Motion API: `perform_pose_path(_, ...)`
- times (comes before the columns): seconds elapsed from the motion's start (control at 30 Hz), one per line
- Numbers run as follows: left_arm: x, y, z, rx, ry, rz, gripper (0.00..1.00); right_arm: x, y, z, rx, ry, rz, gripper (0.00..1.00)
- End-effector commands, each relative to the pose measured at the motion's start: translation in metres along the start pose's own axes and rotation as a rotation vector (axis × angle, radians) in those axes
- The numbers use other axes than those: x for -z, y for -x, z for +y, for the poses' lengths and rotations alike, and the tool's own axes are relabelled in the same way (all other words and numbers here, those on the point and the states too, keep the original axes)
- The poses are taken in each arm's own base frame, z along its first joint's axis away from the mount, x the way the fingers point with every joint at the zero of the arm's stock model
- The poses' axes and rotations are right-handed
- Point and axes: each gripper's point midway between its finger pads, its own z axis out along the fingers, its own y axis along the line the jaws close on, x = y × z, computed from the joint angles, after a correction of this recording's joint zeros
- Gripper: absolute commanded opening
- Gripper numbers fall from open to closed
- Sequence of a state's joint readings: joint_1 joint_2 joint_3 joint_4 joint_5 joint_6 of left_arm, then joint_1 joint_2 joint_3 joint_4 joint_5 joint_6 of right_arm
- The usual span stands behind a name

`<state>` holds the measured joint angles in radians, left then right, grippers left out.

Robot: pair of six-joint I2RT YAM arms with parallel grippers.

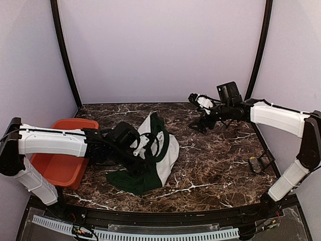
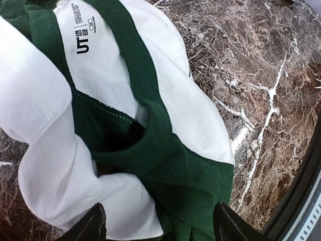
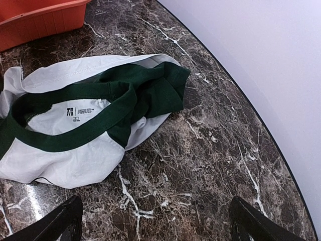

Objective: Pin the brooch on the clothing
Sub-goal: Pick up the crumped clothing from the center of the board.

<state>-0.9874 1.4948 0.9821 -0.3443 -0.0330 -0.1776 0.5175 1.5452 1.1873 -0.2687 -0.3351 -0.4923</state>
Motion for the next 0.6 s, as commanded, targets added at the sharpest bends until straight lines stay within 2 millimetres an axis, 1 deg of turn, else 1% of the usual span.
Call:
perform_pose_path(0.0,-0.019,-0.013,0.0,0.035,-0.022,0.033,0.74,0.002,0.011,0.002,0.009,-0.003,-0.02,0.99)
perform_pose_path(0.07,-0.029,-0.015,-0.019,0.048,-0.125,0.057,0.73,0.001,0.013,0.003,0.012,-0.002,-0.018,0.98)
perform_pose_path(0.17,-0.026,-0.002,-0.029,0.055,-0.184,0.005,0.7,0.002,0.012,0.005,0.015,-0.004,-0.009,0.99)
perform_pose_path(0.23,-0.019,0.006,-0.029,0.056,-0.185,-0.04,0.68,0.003,0.011,0.004,0.015,-0.009,-0.007,0.99)
perform_pose_path(0.27,-0.013,0.011,-0.025,0.056,-0.165,-0.067,0.67,0.003,0.01,0.005,0.014,-0.007,-0.006,0.99)
perform_pose_path(0.3,-0.011,0.011,-0.022,0.057,-0.151,-0.078,0.67,0.003,0.01,0.006,0.014,-0.007,-0.004,0.99)
perform_pose_path(0.4,0.008,0.019,-0.009,0.065,-0.083,-0.159,0.67,0.002,0.009,0.006,0.012,-0.007,0.0,0.99)
perform_pose_path(0.43,0.02,0.028,-0.009,0.065,-0.087,-0.213,0.66,0.002,0.009,0.006,0.01,-0.007,0.001,0.99)
perform_pose_path(0.47,0.023,0.025,-0.008,0.065,-0.089,-0.226,0.65,0.001,0.009,0.006,0.01,-0.006,0.0,0.99)
perform_pose_path(0.5,0.033,0.033,-0.015,0.056,-0.133,-0.268,0.65,0.001,0.009,0.005,0.009,-0.007,0.001,0.99)
perform_pose_path(0.53,0.036,0.032,-0.02,0.045,-0.157,-0.267,0.64,0.0,0.009,0.005,0.007,-0.006,0.003,0.99)
perform_pose_path(0.57,0.035,0.029,-0.031,0.032,-0.22,-0.238,0.64,-0.001,0.01,0.005,0.009,-0.006,0.004,0.99)
